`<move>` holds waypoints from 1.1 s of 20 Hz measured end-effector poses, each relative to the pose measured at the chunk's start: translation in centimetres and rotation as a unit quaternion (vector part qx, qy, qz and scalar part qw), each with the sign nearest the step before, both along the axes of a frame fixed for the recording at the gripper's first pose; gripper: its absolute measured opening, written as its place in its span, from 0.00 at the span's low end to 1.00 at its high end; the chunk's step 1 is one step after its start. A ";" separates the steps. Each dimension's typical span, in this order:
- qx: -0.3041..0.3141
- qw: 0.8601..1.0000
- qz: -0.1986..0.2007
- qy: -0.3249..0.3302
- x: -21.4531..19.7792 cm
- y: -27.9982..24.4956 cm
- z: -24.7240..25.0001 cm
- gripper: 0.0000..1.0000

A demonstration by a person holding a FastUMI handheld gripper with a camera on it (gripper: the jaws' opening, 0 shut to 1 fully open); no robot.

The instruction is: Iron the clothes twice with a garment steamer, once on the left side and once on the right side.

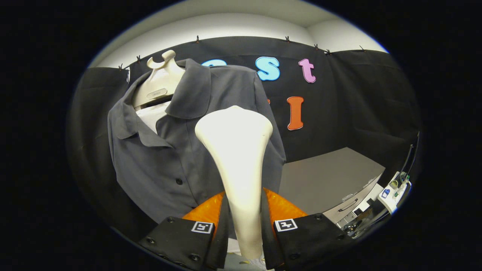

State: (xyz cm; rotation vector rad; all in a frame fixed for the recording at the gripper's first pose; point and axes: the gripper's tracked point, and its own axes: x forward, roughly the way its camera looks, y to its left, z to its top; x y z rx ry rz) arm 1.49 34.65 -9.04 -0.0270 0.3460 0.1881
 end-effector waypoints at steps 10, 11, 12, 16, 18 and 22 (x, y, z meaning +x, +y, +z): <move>-0.010 0.999 0.001 0.050 1.7 1.0 -5.6 0.46; -0.012 0.998 0.000 0.055 1.7 1.1 -6.1 0.46; -0.014 0.998 0.001 0.059 1.7 1.1 -6.7 0.46; -0.021 0.996 0.001 0.083 0.7 0.7 -9.5 0.46; -0.023 0.995 -0.003 0.096 0.6 0.3 -11.1 0.46; -0.027 0.992 -0.008 0.125 -0.1 -0.2 -14.3 0.46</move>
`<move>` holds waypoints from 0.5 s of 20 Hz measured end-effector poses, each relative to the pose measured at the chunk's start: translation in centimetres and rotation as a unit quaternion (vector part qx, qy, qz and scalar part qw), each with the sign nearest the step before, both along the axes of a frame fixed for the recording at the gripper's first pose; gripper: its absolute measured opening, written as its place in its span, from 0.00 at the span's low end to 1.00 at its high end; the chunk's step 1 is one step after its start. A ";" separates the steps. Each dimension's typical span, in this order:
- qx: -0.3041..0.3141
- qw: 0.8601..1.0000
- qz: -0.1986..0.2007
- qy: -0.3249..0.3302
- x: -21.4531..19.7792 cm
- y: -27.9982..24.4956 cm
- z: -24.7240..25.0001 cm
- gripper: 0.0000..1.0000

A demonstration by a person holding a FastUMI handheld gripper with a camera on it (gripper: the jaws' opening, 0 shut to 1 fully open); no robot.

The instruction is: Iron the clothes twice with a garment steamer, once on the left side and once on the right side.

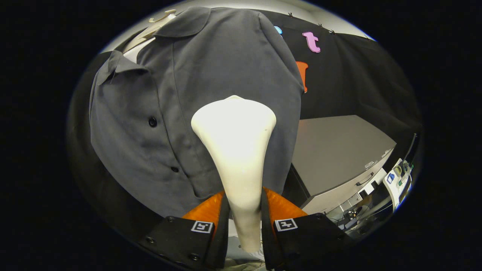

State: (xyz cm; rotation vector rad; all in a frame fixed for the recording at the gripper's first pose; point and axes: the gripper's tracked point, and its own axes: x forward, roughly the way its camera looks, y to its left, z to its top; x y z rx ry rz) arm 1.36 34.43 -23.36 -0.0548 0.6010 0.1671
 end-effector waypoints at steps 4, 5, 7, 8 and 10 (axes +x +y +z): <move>-0.005 1.000 -0.004 0.023 -0.7 -0.1 -2.5 0.46; -0.006 1.000 -0.005 0.029 -1.0 -0.2 -3.2 0.46; -0.009 0.999 -0.007 0.041 -1.3 -0.3 -4.8 0.46; -0.011 0.999 -0.008 0.047 -1.4 -0.1 -5.4 0.46; -0.016 0.998 -0.010 0.057 -1.7 -0.1 -6.6 0.46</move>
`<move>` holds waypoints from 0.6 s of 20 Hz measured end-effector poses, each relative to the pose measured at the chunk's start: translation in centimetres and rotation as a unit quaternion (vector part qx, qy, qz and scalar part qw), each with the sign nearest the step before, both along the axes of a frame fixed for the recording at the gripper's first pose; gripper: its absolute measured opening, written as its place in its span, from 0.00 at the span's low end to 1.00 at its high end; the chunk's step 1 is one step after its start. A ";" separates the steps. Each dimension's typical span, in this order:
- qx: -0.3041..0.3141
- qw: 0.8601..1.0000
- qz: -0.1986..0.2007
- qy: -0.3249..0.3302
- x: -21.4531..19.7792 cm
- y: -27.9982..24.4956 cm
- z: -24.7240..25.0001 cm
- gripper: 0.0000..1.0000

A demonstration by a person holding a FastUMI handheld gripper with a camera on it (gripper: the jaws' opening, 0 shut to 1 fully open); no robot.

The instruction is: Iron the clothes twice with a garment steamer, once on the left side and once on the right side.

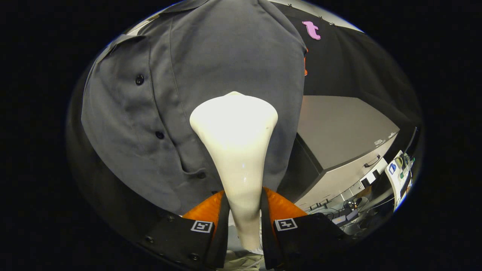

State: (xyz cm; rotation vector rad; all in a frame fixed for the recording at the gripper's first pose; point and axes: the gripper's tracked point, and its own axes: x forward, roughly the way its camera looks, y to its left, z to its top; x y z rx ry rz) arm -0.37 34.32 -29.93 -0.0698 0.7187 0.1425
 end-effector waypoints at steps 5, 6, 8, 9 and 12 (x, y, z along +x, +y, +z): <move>-0.004 1.000 -0.005 0.027 -0.9 -0.5 -3.2 0.46; -0.005 0.999 -0.006 0.031 -1.0 -0.6 -3.7 0.46; -0.007 0.999 -0.007 0.040 -1.3 -0.9 -4.9 0.46; -0.009 0.999 -0.007 0.045 -1.5 -0.9 -5.4 0.46; -0.010 0.998 -0.008 0.060 -2.2 -0.7 -7.0 0.46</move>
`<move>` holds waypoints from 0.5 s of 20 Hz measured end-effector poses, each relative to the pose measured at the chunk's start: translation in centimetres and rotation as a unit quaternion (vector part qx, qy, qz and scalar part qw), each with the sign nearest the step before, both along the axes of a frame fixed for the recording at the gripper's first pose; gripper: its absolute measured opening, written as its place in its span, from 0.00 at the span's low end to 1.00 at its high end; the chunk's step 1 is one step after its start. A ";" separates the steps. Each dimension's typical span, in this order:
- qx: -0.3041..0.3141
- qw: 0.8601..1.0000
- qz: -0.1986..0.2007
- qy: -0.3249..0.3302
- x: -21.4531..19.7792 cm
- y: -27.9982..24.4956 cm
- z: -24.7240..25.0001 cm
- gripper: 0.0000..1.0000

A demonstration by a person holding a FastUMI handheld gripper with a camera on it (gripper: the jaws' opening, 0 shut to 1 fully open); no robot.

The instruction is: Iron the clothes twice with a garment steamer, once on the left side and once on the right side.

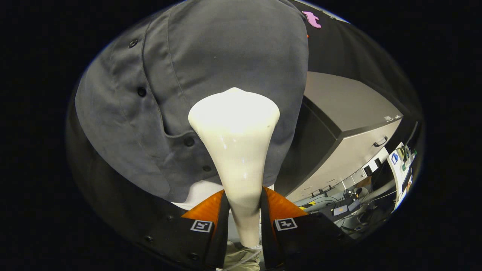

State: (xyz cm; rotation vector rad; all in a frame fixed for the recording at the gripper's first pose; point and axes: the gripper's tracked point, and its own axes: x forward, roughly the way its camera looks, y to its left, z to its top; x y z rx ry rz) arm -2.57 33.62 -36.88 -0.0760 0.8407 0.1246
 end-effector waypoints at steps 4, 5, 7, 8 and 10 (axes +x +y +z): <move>-0.007 1.000 -0.006 0.018 -0.2 -1.7 -2.5 0.46; -0.010 1.000 -0.008 0.023 -0.4 -1.5 -2.9 0.46; -0.014 0.999 -0.010 0.033 -0.8 -1.3 -3.7 0.46; -0.016 0.999 -0.011 0.038 -0.9 -1.3 -4.2 0.46; -0.017 0.999 -0.012 0.047 -1.3 -1.3 -5.3 0.46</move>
